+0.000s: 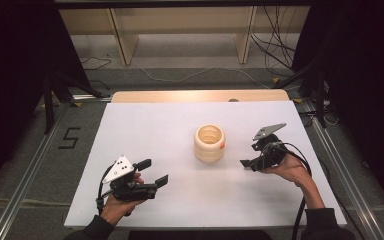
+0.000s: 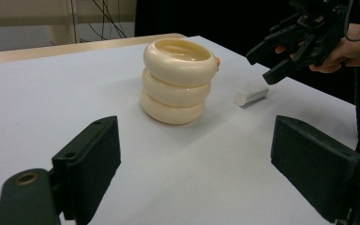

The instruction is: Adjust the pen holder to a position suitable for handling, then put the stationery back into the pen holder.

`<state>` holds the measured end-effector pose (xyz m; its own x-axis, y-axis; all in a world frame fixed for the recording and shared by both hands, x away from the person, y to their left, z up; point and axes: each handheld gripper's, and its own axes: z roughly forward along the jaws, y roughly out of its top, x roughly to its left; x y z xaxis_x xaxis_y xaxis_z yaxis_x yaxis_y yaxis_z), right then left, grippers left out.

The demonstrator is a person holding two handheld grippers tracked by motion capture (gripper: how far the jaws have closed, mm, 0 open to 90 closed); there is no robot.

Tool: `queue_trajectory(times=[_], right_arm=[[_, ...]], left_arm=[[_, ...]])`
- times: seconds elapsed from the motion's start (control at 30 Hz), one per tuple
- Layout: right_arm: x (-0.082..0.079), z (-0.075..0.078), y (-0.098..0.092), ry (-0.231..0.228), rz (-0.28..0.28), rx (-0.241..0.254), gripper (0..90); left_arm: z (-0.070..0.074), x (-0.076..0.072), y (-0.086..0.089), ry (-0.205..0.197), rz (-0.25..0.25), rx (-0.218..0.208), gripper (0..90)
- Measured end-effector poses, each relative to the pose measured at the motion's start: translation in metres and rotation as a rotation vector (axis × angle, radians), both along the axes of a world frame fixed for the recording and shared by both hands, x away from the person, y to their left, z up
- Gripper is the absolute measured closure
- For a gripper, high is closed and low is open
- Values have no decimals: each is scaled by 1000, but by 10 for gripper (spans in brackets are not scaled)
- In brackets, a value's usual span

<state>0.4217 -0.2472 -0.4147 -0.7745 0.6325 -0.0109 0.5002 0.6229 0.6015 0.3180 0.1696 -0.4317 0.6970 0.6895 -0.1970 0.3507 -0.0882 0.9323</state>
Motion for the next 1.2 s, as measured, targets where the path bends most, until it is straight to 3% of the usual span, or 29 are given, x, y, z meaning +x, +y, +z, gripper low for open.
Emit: queue_trajectory(times=[0.2, 0.63, 1.2], right_arm=[[0, -2, 1, -4, 10, -21, 237], [3, -15, -3, 41, 7, -93, 238], [8, -29, -6, 71, 16, -156, 305]], left_arm=[[0, 1, 0, 1, 2, -3, 155], [0, 1, -2, 1, -9, 0, 156], [1, -1, -2, -7, -13, 1, 156]])
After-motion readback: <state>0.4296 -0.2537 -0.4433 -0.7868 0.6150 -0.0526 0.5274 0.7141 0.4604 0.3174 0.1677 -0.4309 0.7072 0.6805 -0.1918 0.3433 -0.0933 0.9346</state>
